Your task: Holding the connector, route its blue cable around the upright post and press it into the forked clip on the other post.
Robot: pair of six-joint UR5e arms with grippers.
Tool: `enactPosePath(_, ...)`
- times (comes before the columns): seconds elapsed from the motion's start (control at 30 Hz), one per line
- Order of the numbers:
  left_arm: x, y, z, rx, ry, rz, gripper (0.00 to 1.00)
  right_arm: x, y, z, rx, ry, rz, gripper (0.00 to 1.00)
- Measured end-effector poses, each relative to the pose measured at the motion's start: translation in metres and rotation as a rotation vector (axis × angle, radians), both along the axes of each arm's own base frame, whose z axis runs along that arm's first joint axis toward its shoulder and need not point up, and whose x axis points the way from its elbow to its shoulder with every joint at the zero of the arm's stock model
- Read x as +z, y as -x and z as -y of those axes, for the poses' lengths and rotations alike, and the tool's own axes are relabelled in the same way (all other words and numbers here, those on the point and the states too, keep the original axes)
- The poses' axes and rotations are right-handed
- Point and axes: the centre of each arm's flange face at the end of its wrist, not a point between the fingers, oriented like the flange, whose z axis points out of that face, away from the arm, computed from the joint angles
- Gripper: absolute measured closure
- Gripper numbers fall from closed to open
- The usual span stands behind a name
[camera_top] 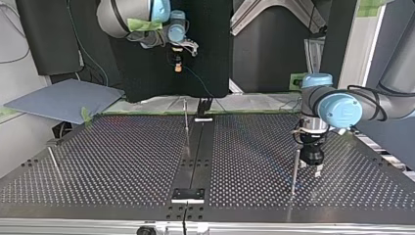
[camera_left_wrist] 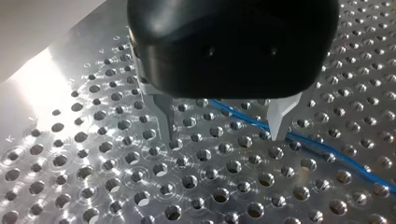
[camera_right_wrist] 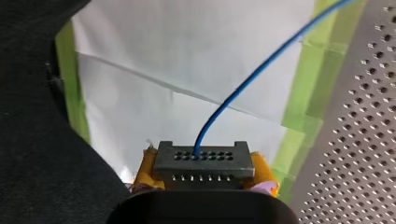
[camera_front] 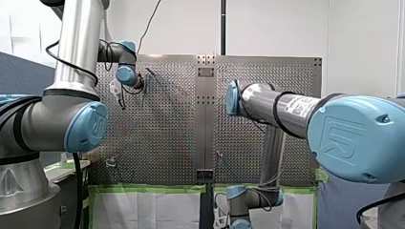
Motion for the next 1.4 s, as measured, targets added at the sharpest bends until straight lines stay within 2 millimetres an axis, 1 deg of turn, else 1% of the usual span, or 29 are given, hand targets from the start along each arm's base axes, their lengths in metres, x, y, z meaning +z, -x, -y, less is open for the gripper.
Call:
enactPosePath(0.2,0.000,0.000,-0.001,0.003,0.000,0.002,0.00,0.022,0.001,0.006,0.007,0.039,0.028,1.00)
enactPosePath(0.5,0.000,-0.001,-0.004,0.009,0.000,0.002,0.00,0.063,-0.008,0.018,0.021,0.075,0.030,1.00)
enactPosePath(0.63,0.000,-0.001,-0.005,0.014,0.000,0.003,0.00,0.078,-0.007,0.018,0.023,0.089,0.031,1.00)
enactPosePath(0.8,0.000,-0.001,-0.006,0.016,0.000,0.003,0.00,0.095,-0.006,0.012,0.038,0.099,0.007,1.00)
enactPosePath(0.93,0.000,-0.001,-0.007,0.019,-0.001,0.002,0.00,0.113,-0.007,0.009,0.051,0.119,0.009,1.00)
enactPosePath(1.23,0.000,-0.001,-0.007,0.022,-0.001,-0.002,0.00,0.148,0.003,0.010,0.034,0.174,0.055,1.00)
enactPosePath(1.4,-0.001,0.000,-0.007,0.021,-0.001,-0.008,0.00,0.166,0.014,0.013,0.014,0.195,0.074,1.00)
